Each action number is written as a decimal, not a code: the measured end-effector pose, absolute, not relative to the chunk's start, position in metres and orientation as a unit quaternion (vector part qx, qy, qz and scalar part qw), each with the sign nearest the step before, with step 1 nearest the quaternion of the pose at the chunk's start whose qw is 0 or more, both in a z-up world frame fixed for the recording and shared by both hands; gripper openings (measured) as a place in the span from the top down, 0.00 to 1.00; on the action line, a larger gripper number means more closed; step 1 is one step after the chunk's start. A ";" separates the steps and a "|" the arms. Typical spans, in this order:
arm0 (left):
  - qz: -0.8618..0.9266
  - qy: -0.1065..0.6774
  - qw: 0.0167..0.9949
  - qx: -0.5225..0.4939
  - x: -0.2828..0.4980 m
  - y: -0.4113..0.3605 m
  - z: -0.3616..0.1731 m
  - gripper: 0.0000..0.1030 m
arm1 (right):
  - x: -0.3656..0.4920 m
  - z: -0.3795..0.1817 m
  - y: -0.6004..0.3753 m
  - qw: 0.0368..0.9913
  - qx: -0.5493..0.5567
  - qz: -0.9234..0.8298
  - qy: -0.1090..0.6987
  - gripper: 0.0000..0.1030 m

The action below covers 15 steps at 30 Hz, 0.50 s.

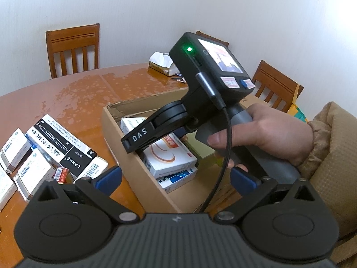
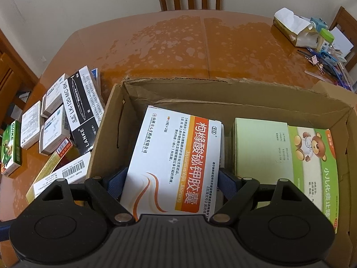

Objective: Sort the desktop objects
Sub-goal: 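Lower the white-orange box into the cardboard box beside the green boxes, then open the right gripper to release the white-orange box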

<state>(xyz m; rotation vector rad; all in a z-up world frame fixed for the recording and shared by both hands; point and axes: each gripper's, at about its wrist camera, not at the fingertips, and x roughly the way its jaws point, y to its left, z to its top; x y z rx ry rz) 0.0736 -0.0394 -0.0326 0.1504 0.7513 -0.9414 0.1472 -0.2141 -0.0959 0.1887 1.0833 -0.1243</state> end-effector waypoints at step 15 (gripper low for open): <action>-0.441 0.354 0.822 0.069 0.075 -0.040 -0.032 0.00 | 0.148 -0.098 -0.216 0.847 0.101 -0.056 0.520 0.14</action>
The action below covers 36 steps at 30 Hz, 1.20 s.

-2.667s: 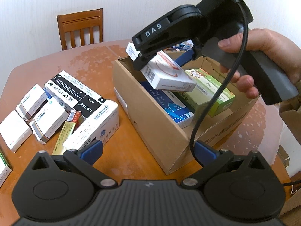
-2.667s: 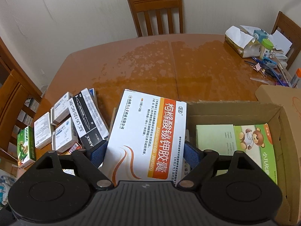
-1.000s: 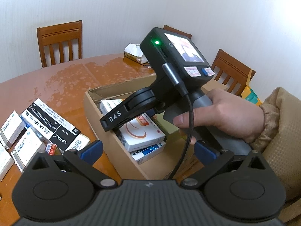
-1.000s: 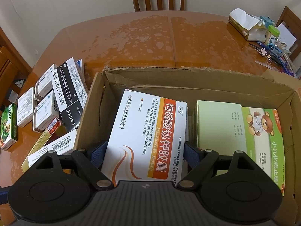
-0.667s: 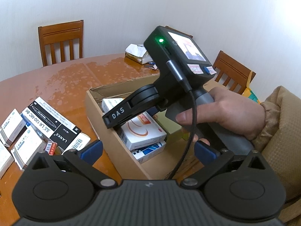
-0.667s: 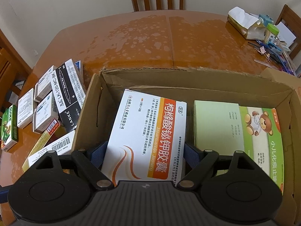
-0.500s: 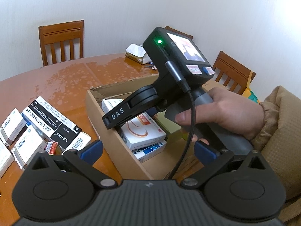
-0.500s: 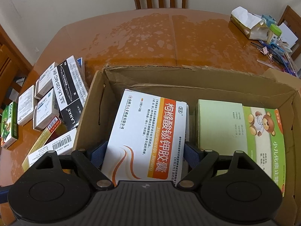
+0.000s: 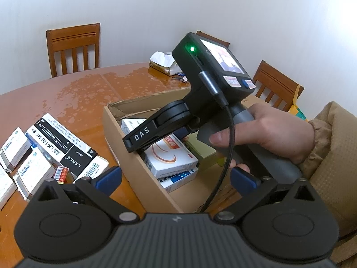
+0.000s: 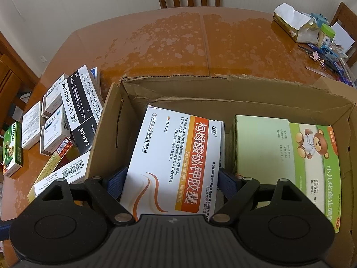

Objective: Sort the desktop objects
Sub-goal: 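Open the right gripper to release the white-orange box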

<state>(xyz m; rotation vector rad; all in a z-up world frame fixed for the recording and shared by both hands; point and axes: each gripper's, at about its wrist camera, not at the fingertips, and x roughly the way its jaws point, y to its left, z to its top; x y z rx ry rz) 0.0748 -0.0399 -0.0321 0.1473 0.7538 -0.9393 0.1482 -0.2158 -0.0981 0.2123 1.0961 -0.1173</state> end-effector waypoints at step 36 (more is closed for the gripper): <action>-0.441 0.339 0.831 0.018 0.081 -0.026 0.011 0.00 | 0.142 -0.061 -0.235 0.868 0.130 -0.058 0.476 0.08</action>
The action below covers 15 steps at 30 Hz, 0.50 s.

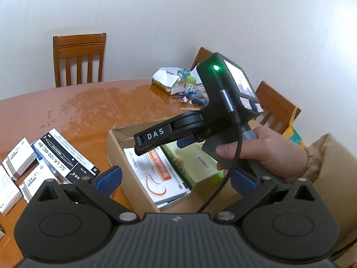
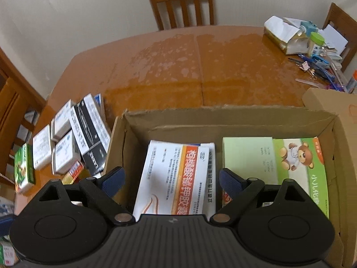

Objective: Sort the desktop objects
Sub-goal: 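Open the right gripper to release the white-orange box, then withdraw the right gripper from the cardboard box toward the green QUIKE box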

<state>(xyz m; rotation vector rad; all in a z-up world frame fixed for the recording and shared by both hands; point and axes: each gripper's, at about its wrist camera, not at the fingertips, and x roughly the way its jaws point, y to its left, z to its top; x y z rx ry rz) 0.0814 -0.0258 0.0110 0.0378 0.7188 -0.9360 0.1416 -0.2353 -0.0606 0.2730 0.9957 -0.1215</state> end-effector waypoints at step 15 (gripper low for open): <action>-0.312 0.383 0.869 -0.032 0.112 0.022 -0.002 0.00 | 0.139 -0.053 -0.267 0.871 0.142 -0.118 0.456 0.07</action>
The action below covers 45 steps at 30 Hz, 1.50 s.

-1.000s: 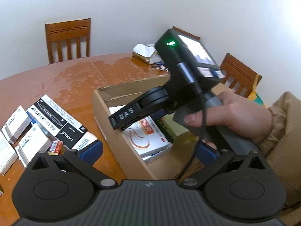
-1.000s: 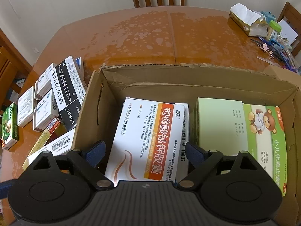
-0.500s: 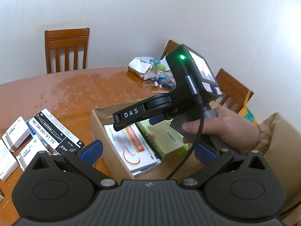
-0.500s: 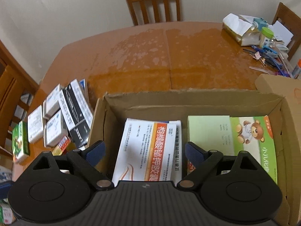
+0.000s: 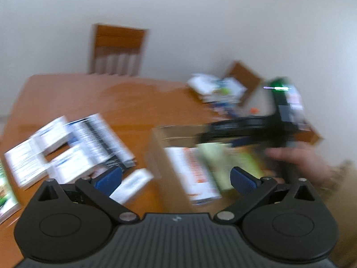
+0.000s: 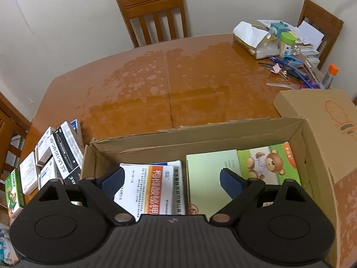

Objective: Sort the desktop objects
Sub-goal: 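Withdraw the right gripper from the cardboard box toward the green QUIKE box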

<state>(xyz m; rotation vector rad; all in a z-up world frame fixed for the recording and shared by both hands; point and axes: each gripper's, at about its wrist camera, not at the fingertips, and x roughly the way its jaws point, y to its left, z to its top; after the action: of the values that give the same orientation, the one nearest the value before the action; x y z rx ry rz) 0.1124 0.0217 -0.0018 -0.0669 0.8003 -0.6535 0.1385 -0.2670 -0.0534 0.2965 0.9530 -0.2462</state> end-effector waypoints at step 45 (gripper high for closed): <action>-0.037 0.451 0.891 -0.036 0.132 0.170 -0.061 0.00 | 0.206 -0.051 0.010 0.874 -0.067 0.132 0.463 0.05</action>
<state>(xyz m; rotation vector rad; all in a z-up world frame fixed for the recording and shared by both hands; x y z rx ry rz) 0.1320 0.1695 -0.0611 -0.0740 0.9372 -0.0761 0.2061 0.0098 -0.0514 -0.1406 0.9665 0.2750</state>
